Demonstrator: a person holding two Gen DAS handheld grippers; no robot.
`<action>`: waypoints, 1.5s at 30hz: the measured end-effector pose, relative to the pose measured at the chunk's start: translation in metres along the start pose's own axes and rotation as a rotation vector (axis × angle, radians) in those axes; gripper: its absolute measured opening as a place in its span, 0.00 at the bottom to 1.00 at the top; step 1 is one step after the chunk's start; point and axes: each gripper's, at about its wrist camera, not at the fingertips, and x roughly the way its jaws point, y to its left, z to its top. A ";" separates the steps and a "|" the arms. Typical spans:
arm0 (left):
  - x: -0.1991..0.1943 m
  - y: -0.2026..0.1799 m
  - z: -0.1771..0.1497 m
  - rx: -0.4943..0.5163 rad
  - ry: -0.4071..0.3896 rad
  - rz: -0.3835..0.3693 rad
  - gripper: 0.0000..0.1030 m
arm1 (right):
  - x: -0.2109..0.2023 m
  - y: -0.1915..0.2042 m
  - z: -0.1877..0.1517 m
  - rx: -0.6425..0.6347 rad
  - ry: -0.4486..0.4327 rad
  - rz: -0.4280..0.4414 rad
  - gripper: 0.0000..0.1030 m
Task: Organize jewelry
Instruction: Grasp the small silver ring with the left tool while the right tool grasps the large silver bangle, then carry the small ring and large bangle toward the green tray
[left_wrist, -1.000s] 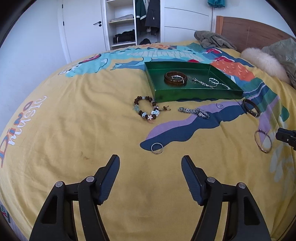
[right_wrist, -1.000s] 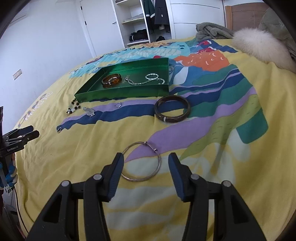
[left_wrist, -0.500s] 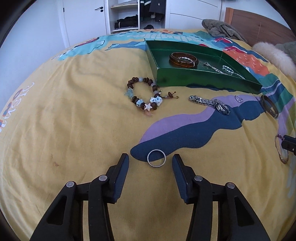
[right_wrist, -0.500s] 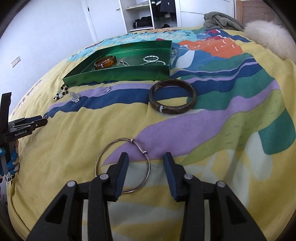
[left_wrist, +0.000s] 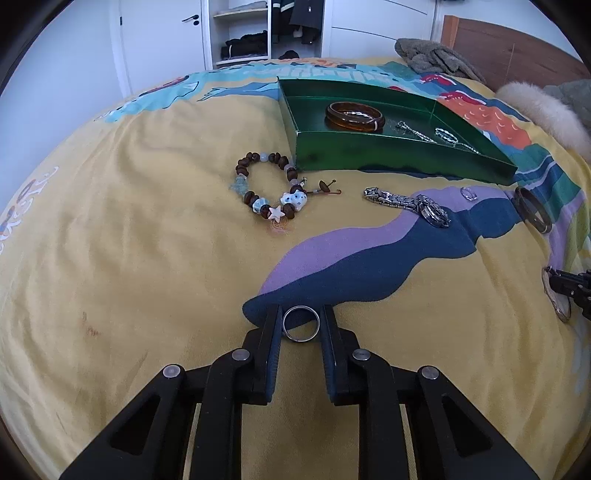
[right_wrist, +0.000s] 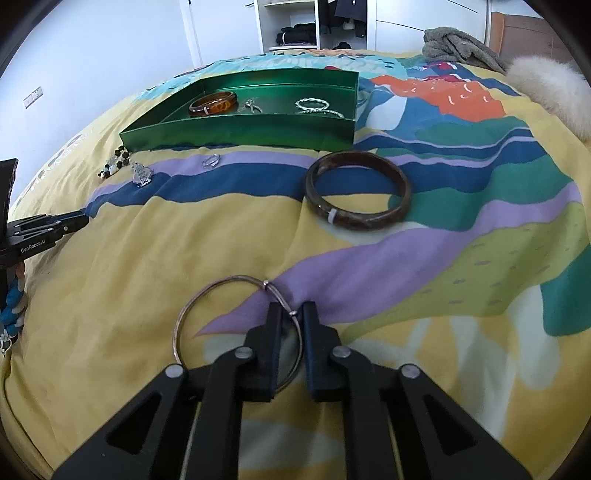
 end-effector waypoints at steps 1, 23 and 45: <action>-0.002 0.001 0.000 -0.005 0.000 -0.003 0.20 | -0.001 0.001 -0.001 -0.005 -0.003 -0.007 0.06; -0.103 0.006 -0.016 -0.004 -0.153 -0.013 0.19 | -0.105 0.036 -0.010 -0.025 -0.165 -0.093 0.05; -0.194 0.015 -0.044 -0.033 -0.300 -0.026 0.19 | -0.208 0.086 -0.013 -0.066 -0.338 -0.113 0.05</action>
